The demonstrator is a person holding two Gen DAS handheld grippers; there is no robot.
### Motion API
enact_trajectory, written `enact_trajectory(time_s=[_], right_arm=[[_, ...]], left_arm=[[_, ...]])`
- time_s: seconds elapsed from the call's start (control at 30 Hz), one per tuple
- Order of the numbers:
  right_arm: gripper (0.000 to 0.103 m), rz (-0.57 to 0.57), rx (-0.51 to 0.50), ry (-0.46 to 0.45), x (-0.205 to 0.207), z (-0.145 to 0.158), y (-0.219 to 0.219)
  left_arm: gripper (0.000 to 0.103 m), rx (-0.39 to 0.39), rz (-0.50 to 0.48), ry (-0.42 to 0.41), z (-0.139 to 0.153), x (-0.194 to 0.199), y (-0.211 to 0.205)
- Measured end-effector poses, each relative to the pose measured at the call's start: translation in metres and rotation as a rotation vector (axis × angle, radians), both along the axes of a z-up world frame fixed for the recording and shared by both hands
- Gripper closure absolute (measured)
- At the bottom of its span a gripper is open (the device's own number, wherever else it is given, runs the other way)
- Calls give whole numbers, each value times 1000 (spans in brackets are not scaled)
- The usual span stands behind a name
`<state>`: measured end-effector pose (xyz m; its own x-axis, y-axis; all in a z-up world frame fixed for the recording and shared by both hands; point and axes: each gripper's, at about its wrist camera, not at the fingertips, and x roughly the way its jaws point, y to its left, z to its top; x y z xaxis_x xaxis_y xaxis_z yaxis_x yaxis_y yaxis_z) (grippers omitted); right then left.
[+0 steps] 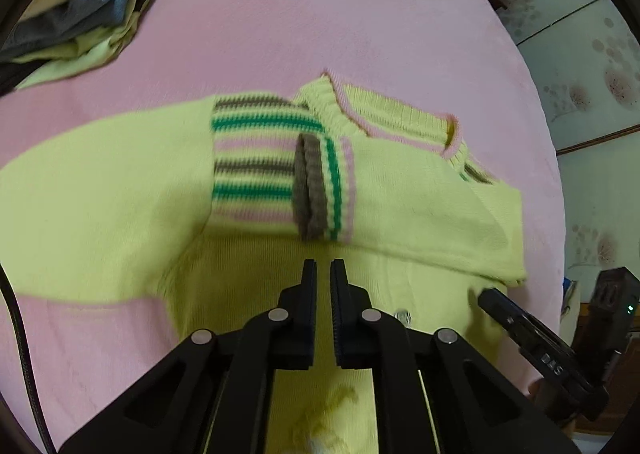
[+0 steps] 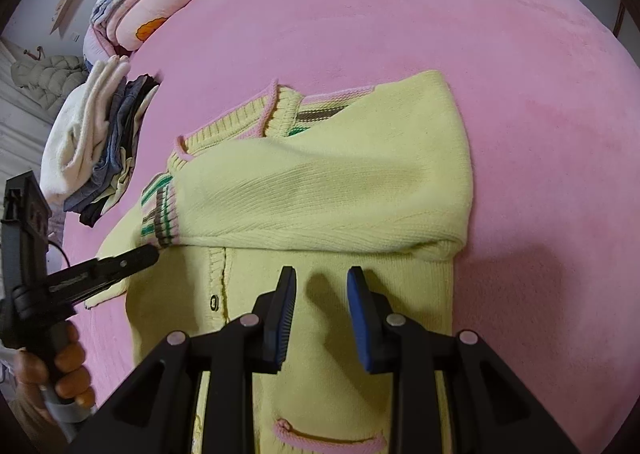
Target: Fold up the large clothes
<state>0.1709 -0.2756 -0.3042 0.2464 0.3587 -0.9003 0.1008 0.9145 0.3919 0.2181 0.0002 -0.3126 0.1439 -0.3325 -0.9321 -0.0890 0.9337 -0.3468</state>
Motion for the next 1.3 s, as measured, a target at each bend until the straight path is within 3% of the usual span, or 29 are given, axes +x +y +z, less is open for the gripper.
enact_trajectory(time_s=[0.13,0.27,0.5,0.6,0.67,0.7,0.9,1.03,1.13,1.3], right_arm=[[77,5,-3,8,0,-1,-1],[77,0,-5,8,2,-2,-2],[77,7,-8,4,0,-3,-1],[77,8,-9,3,1,-4,-1],[77,11,-11,0,2,-4,0],[77,12,-13,-3,2,-3,1],[77,67,-82,-94,7,22,18],[77,102,-106,-112,16,22,31],[77,113,-105,-109,23,19,37],[77,154,-105,-162,28,28,46]], left_arm=[[97,6,16,33,-9,-3,7],[79,-119,74,7,-21,4,21],[73,-213,86,-69,-28,10,17],[76,-193,86,-70,-35,14,12],[92,-149,89,-61,-38,16,13],[94,-129,84,-62,-36,16,11],[95,13,40,-114,7,-2,-7],[95,84,4,-22,-10,-9,-11],[89,87,1,-12,-24,-6,-7],[61,164,22,-135,15,-10,-3]])
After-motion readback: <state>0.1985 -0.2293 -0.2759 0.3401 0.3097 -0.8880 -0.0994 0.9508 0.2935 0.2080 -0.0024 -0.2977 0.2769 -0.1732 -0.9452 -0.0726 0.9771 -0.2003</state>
